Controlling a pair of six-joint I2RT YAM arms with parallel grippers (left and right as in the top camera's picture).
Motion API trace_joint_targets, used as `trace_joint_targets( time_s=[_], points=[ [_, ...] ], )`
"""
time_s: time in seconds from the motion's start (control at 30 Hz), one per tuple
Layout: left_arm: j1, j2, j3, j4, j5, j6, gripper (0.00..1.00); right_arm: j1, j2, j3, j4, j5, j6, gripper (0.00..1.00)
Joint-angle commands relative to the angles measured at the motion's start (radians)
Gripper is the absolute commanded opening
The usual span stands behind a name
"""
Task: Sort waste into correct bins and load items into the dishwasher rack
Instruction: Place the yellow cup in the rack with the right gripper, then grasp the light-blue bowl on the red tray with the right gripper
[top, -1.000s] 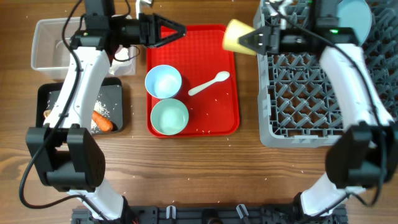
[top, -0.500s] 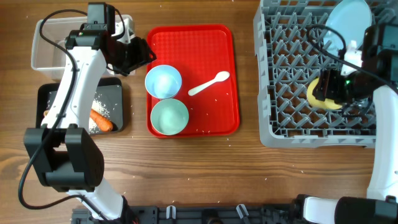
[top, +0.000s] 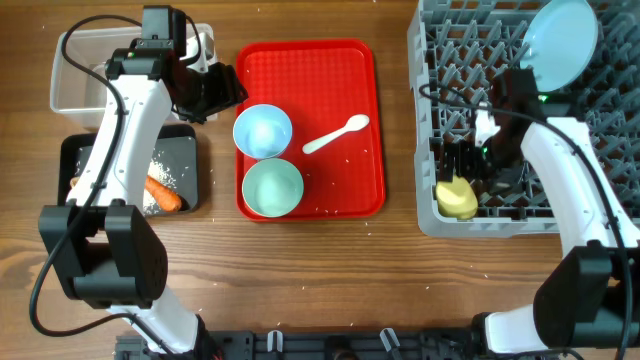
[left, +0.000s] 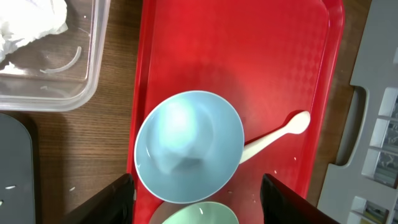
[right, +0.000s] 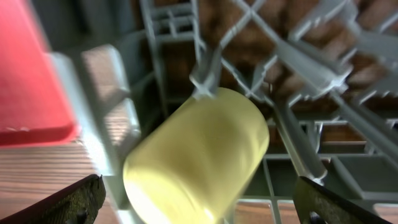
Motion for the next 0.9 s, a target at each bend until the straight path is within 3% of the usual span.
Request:
trace_joint_targets(
  time_s=[0.0,0.1,0.2,0.27,0.37,0.43,0.63,0.77,0.8,0.87],
  points=[
    [-0.020,-0.008,-0.011,-0.002,-0.010,0.045,0.65,0.003,0.001,0.254,-0.058,-0.032,0.007,1.00],
    [-0.090,-0.006,-0.011,0.006,-0.015,0.148,0.66,0.027,0.001,0.464,-0.058,-0.111,-0.023,1.00],
    [-0.169,0.025,-0.011,0.019,-0.141,0.161,0.69,0.124,0.030,0.472,0.070,-0.190,-0.016,0.99],
    [-0.165,0.037,-0.011,0.019,-0.206,0.060,0.69,0.207,0.099,0.471,0.185,-0.203,0.026,0.93],
    [-0.056,0.037,-0.010,0.002,-0.226,-0.193,0.89,0.397,0.338,0.471,0.507,-0.270,0.172,0.79],
    [-0.001,0.037,-0.010,-0.031,-0.219,-0.209,0.93,0.476,0.467,0.471,0.626,-0.258,0.301,0.68],
    [0.048,0.037,-0.010,-0.108,-0.219,-0.205,0.94,0.581,0.659,0.471,0.689,-0.158,0.430,0.63],
    [0.048,0.037,-0.010,-0.109,-0.220,-0.205,1.00,0.582,0.695,0.471,0.685,-0.160,0.455,0.09],
    [0.048,0.037,-0.010,-0.109,-0.220,-0.205,1.00,0.582,0.695,0.471,0.689,-0.161,0.455,0.04],
    [0.048,0.037,-0.010,-0.108,-0.219,-0.205,1.00,0.573,0.689,0.483,0.689,-0.161,0.455,0.04]
  ],
)
